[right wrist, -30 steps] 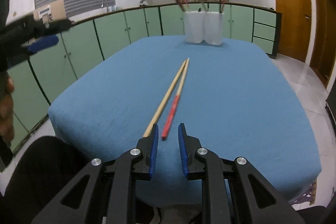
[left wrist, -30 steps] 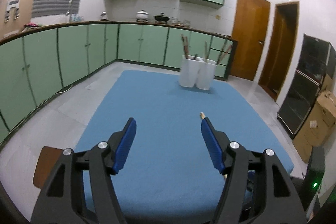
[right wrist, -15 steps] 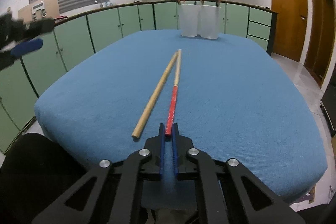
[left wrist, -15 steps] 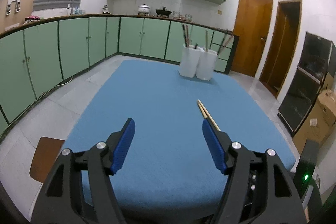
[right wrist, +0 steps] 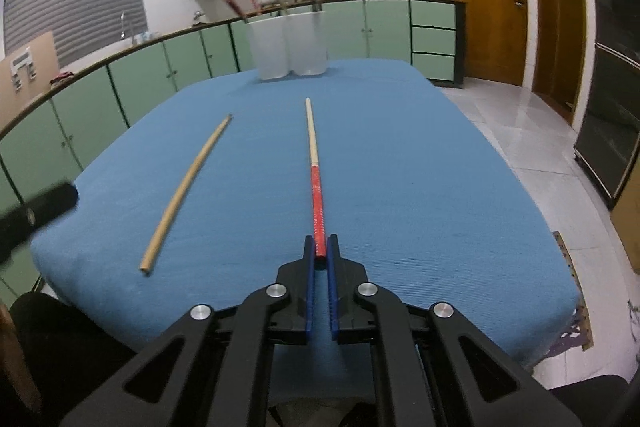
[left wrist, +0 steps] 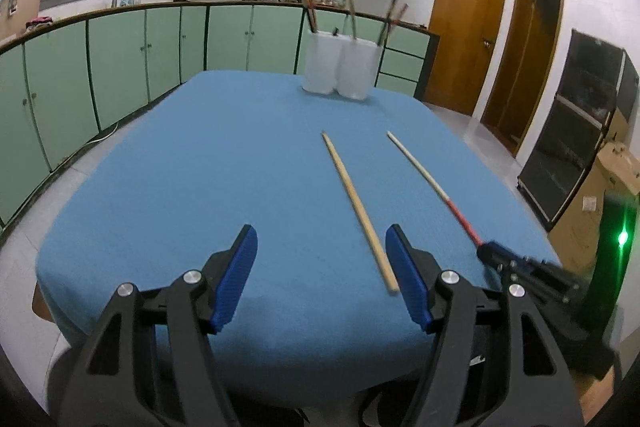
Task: Organize utensils
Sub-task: 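Close the left tool on a wooden chopstick while the right tool grasps a red-tipped chopstick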
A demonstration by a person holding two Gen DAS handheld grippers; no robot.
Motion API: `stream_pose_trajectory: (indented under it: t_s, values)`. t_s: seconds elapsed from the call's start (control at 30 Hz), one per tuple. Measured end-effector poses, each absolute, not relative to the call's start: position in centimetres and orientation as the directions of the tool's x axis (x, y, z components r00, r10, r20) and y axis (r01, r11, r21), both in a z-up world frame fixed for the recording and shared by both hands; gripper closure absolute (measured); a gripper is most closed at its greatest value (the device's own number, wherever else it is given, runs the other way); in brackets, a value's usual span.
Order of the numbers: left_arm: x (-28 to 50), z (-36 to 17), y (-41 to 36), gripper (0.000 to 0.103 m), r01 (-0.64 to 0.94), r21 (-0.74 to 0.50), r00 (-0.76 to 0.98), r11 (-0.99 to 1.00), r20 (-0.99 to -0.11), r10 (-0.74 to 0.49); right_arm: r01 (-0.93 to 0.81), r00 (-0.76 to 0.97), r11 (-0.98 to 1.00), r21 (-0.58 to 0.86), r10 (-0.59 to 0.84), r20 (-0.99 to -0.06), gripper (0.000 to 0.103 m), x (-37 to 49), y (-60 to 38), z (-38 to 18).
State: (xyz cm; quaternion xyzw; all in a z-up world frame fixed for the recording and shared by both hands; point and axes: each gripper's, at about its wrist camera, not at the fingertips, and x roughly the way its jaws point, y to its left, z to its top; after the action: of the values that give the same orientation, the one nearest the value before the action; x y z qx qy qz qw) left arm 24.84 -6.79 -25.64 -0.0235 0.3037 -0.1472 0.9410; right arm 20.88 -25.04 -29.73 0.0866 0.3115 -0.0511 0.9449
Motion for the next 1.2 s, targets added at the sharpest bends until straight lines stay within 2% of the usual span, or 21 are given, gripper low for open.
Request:
stream_pose_trajectory:
  t_s: [0.13,0.37,0.53,0.57,0.6,0.63,0.7,0.73,0.87,1.2]
  values:
    - [24.5,-27.0,-8.9,0.038,0.289,-0.094,0.765,0.953,-0.576,-0.289,0.146,0.806,0.981,0.124,-0.045,-0.590,0.097,20.7,-25.5,-29.7]
    - [25.1,-29.0,-9.8,0.040,0.259,-0.097,0.737,0.961,-0.623,-0.261,0.157,0.811,0.976,0.153,-0.039,-0.584,0.097,20.9,-26.4,-29.7]
    - [25.1,-29.4,-10.2,0.043,0.253,-0.057,0.749,0.966,-0.621,-0.233,0.149,0.813,0.977,0.150,-0.035,-0.581,0.097,20.6,-26.5,-29.8]
    - [25.0,-29.5,-10.3,0.045,0.249,-0.044,0.752,0.967,-0.620,-0.222,0.149,0.813,0.977,0.149,-0.035,-0.581,0.097,20.6,-26.5,-29.8]
    - [25.0,-29.5,-10.3,0.052,0.247,-0.037,0.755,0.968,-0.619,-0.216,0.149,0.814,0.978,0.149,-0.036,-0.580,0.097,20.6,-26.5,-29.9]
    - [25.0,-29.5,-10.3,0.066,0.250,-0.036,0.755,0.968,-0.618,-0.218,0.149,0.814,0.977,0.150,-0.035,-0.580,0.097,20.6,-26.5,-29.9]
    - [25.1,-29.4,-10.3,0.083,0.255,-0.043,0.749,0.966,-0.623,-0.225,0.149,0.813,0.977,0.149,-0.036,-0.581,0.097,20.5,-26.4,-29.9]
    - [25.0,-29.4,-10.2,0.087,0.256,-0.045,0.747,0.966,-0.625,-0.227,0.150,0.813,0.978,0.146,-0.038,-0.580,0.097,20.5,-26.4,-29.9]
    - [24.9,-29.5,-10.4,0.096,0.271,-0.049,0.743,0.961,-0.624,-0.241,0.151,0.815,0.979,0.138,-0.044,-0.578,0.097,20.5,-26.2,-29.9]
    - [25.1,-28.8,-10.4,0.097,0.289,-0.074,0.731,0.955,-0.627,-0.269,0.135,0.805,0.980,0.144,-0.024,-0.593,0.097,20.6,-26.1,-29.3]
